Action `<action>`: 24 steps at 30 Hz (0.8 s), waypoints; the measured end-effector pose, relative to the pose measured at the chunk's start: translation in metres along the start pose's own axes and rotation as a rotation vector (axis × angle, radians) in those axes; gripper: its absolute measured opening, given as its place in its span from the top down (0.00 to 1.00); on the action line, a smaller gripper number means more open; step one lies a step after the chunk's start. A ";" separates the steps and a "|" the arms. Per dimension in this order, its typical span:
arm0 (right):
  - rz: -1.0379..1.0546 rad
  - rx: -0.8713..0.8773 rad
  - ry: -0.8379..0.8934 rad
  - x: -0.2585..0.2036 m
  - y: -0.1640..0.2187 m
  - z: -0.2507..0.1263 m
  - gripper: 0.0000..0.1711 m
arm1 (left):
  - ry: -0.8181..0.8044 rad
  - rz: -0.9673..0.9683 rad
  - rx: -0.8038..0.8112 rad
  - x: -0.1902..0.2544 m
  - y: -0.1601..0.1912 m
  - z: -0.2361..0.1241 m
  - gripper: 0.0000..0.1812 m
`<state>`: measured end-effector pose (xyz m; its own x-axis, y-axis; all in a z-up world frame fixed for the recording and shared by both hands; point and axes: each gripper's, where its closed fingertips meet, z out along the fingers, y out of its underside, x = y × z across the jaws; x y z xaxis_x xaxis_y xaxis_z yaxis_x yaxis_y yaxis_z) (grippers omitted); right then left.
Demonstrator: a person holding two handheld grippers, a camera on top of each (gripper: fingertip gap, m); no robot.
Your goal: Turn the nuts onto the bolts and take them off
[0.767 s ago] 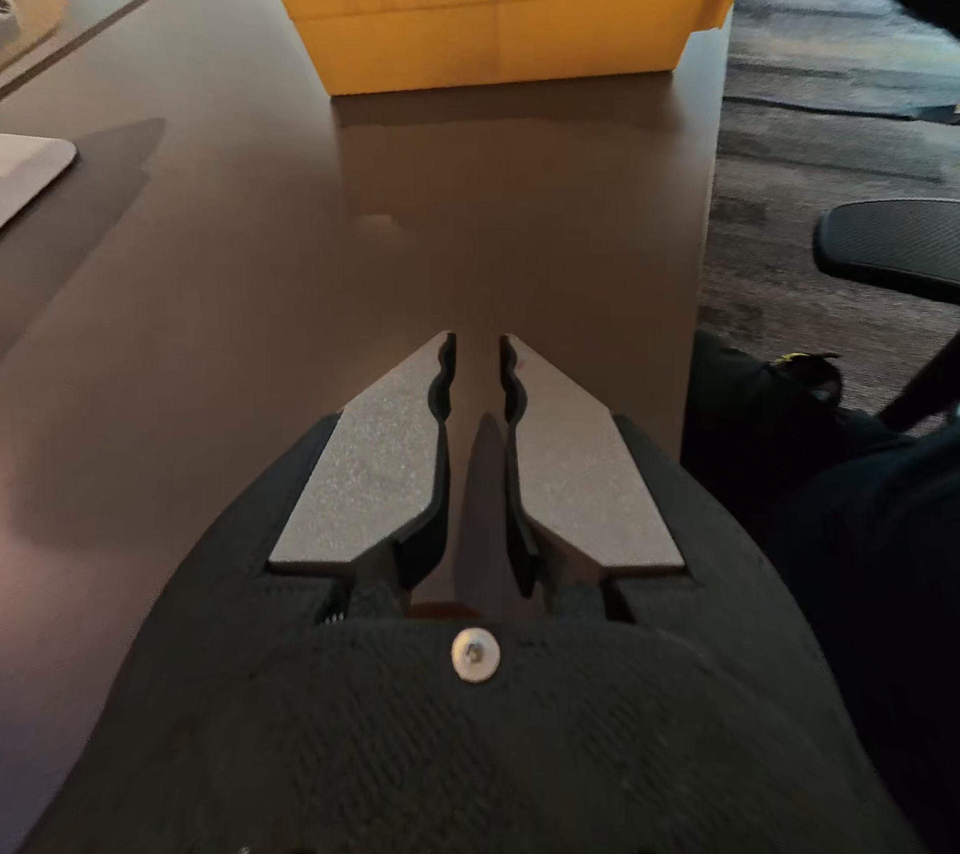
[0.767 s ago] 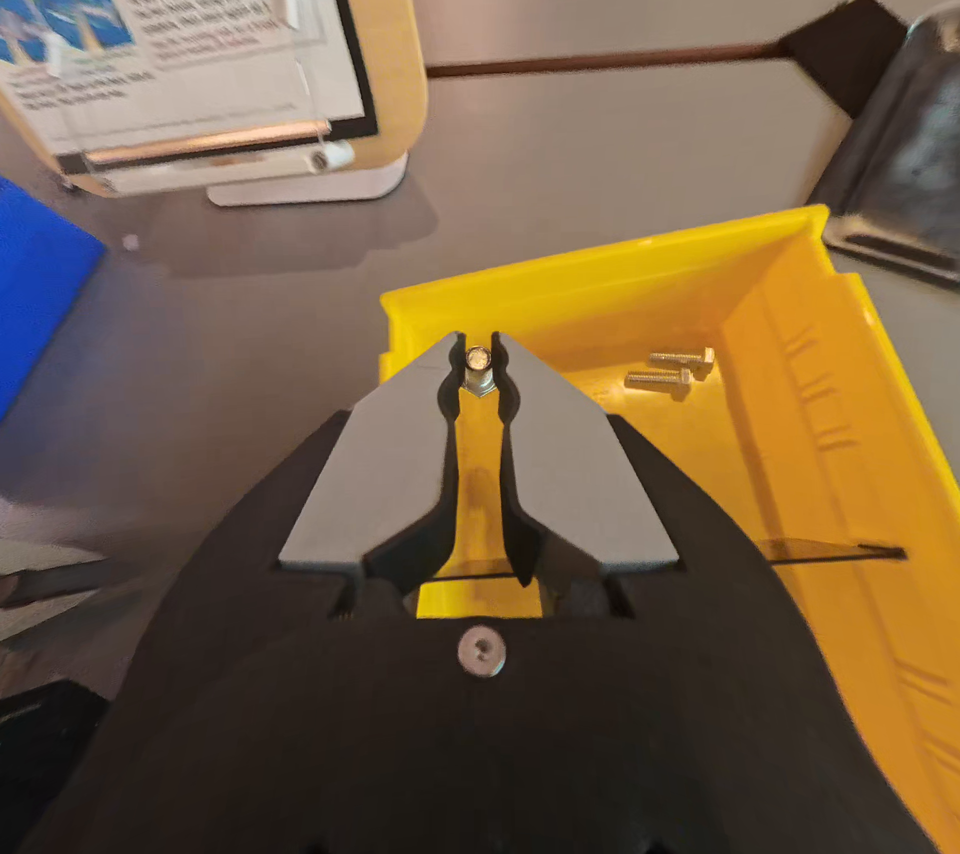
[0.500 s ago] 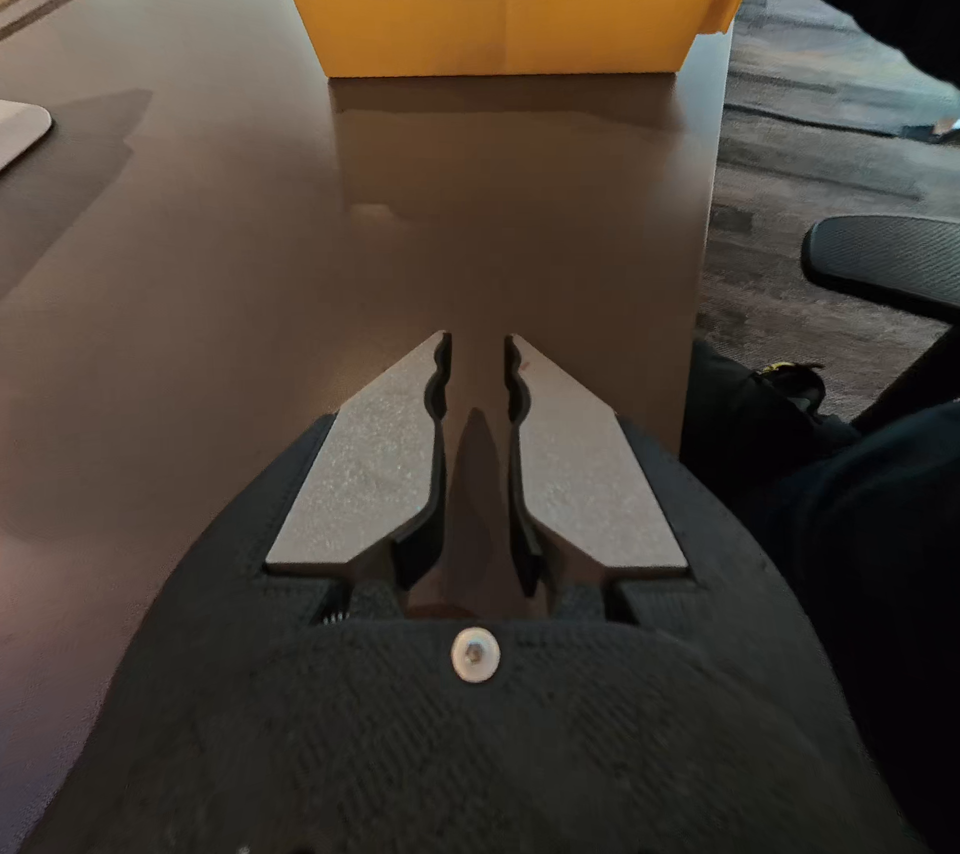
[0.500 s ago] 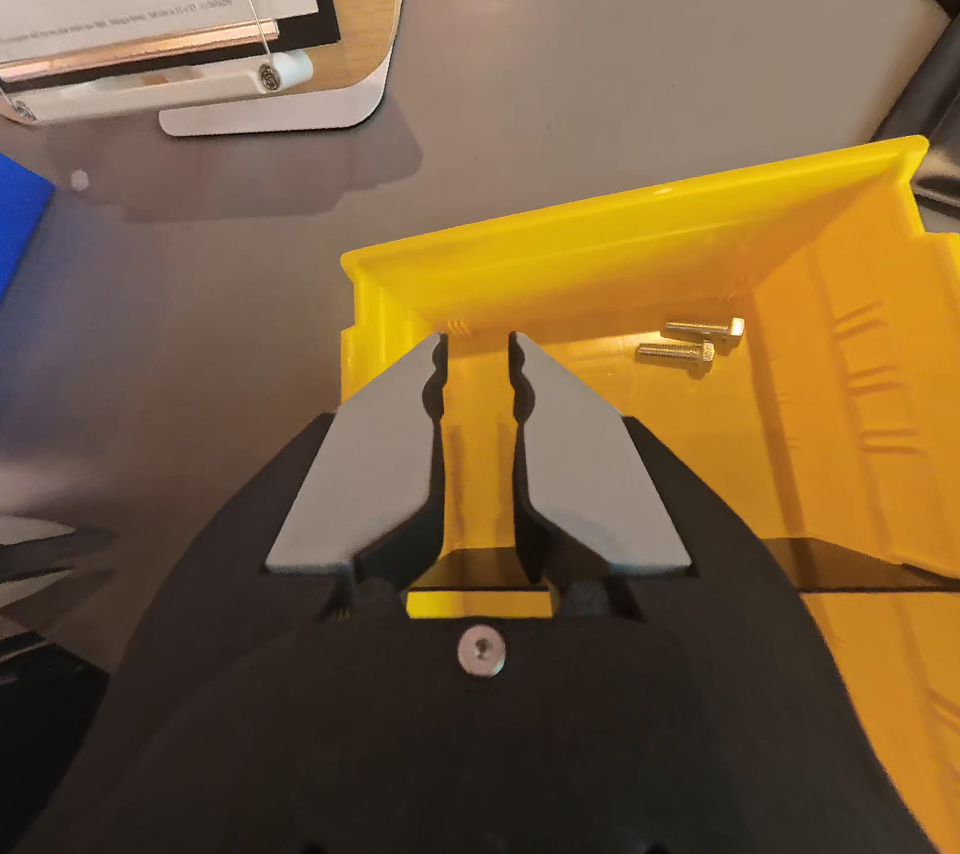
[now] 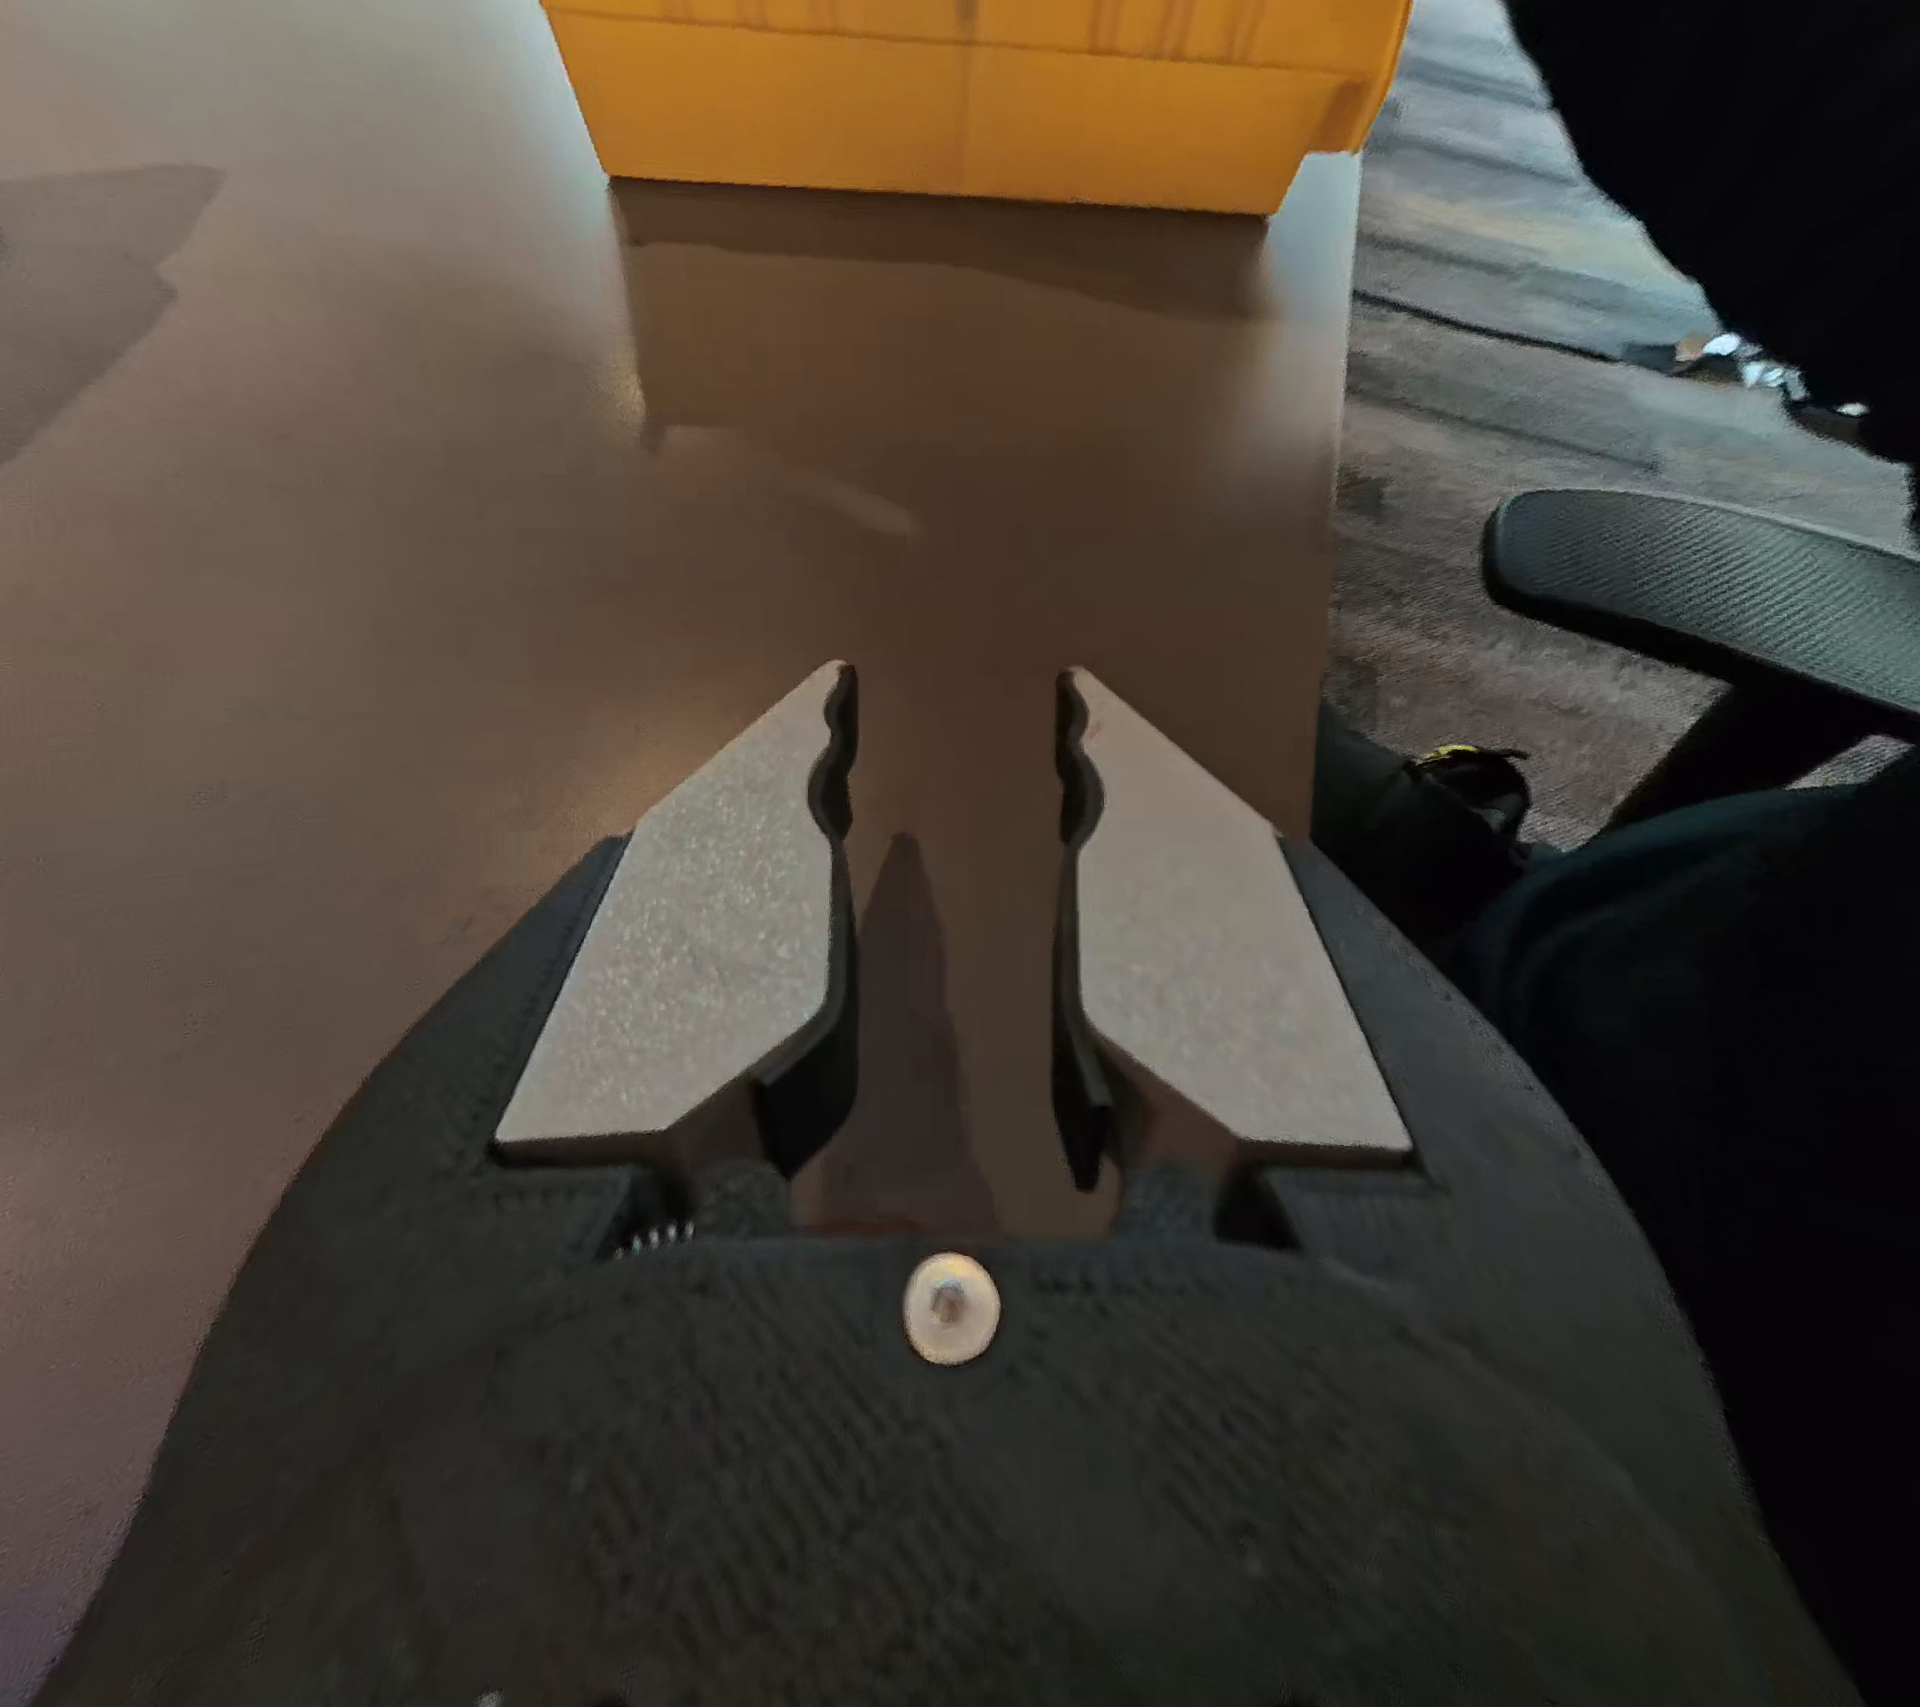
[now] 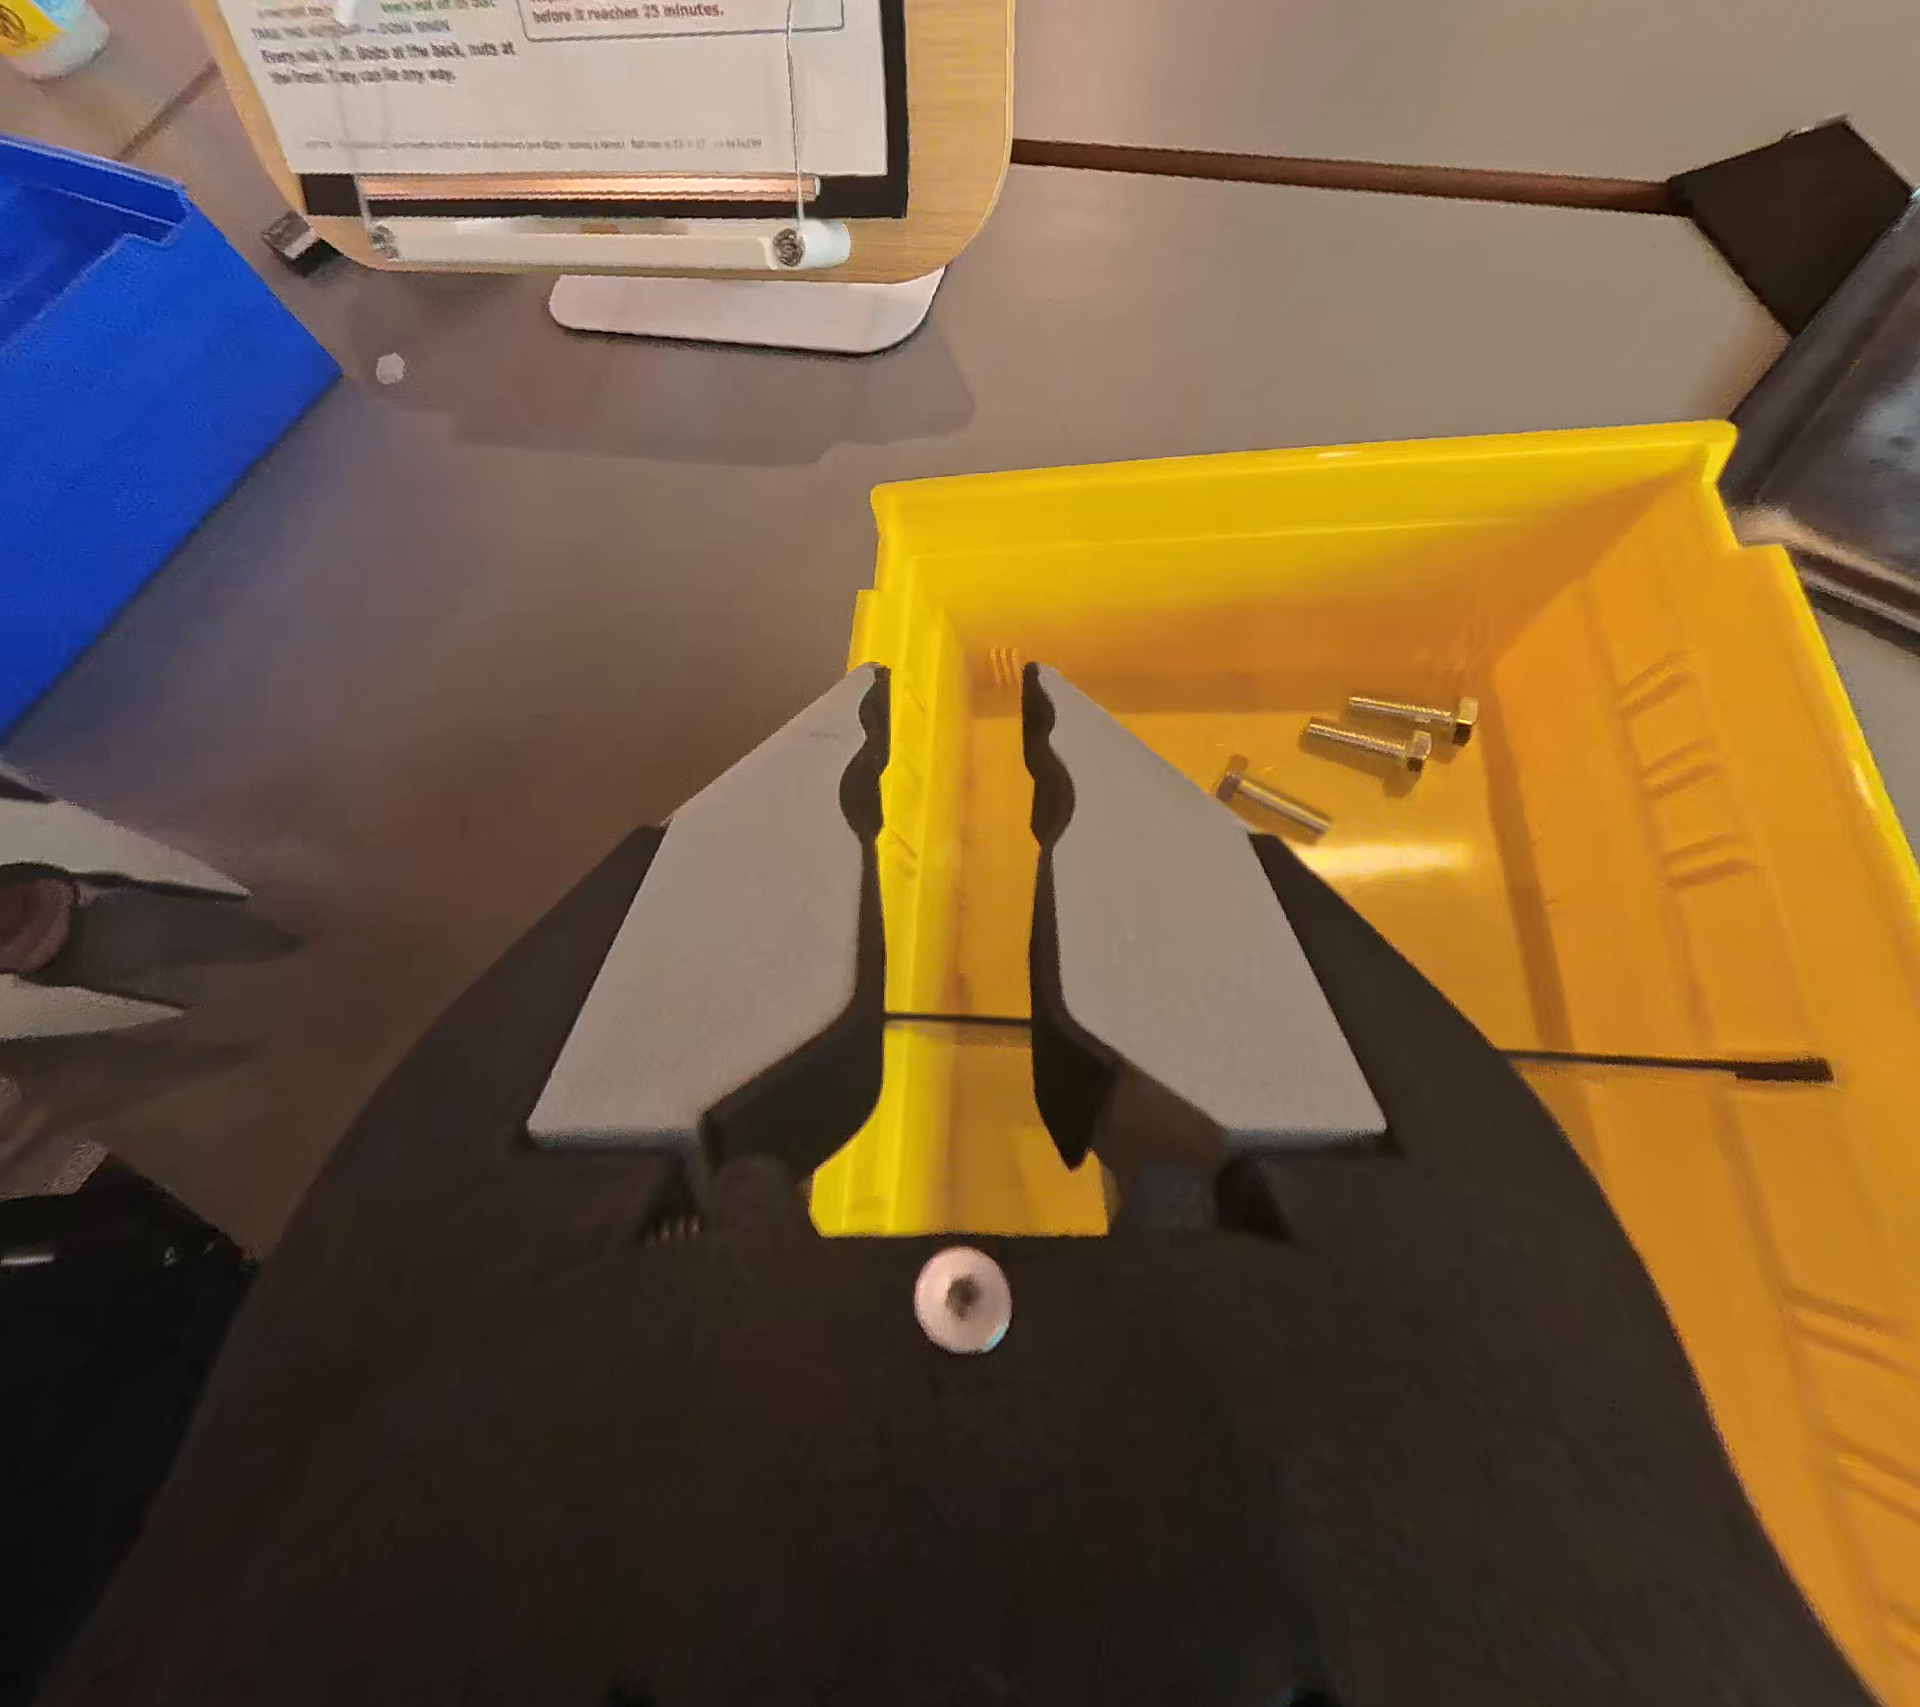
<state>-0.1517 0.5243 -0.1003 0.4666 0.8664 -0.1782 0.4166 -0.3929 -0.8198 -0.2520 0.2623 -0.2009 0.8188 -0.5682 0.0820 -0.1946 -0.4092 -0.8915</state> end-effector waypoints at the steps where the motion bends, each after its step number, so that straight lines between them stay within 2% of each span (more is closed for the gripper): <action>1: -0.004 0.012 -0.013 -0.003 0.001 -0.005 0.87 | 0.011 -0.002 0.028 0.001 -0.003 -0.003 0.77; 3: -0.034 0.029 -0.026 -0.009 0.006 -0.017 0.85 | 0.009 0.009 0.080 0.002 -0.007 -0.013 0.75; 6: -0.089 0.018 0.020 -0.014 0.021 -0.036 0.82 | -0.112 0.023 0.085 -0.010 -0.005 -0.040 0.75; 11: -0.160 0.095 -0.010 -0.041 0.039 -0.077 0.78 | -0.456 -0.093 0.076 -0.046 0.003 -0.127 0.69; 14: -0.186 0.097 -0.026 -0.054 0.060 -0.097 0.72 | -0.642 -0.185 0.040 -0.061 0.029 -0.178 0.62; 16: -0.183 0.054 -0.064 -0.064 0.085 -0.096 0.69 | -0.715 -0.219 0.053 -0.065 0.039 -0.201 0.63; 19: -0.200 -0.021 -0.002 -0.062 0.121 -0.083 0.70 | -0.722 -0.231 0.083 -0.061 0.038 -0.208 0.65; 21: -0.222 -0.014 0.067 -0.059 0.132 -0.075 0.67 | -0.770 -0.237 0.065 -0.059 0.034 -0.214 0.66; 22: -0.231 -0.001 0.090 -0.060 0.135 -0.073 0.64 | -0.771 -0.236 0.068 -0.054 0.030 -0.218 0.61; 24: -0.258 0.031 0.128 -0.060 0.135 -0.073 0.62 | -0.781 -0.227 0.073 -0.047 0.024 -0.226 0.60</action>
<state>-0.0668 0.3966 -0.1602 0.4438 0.8897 0.1067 0.5111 -0.1536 -0.8457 -0.4174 0.1178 -0.1258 0.9797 0.1954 -0.0458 0.0351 -0.3915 -0.9195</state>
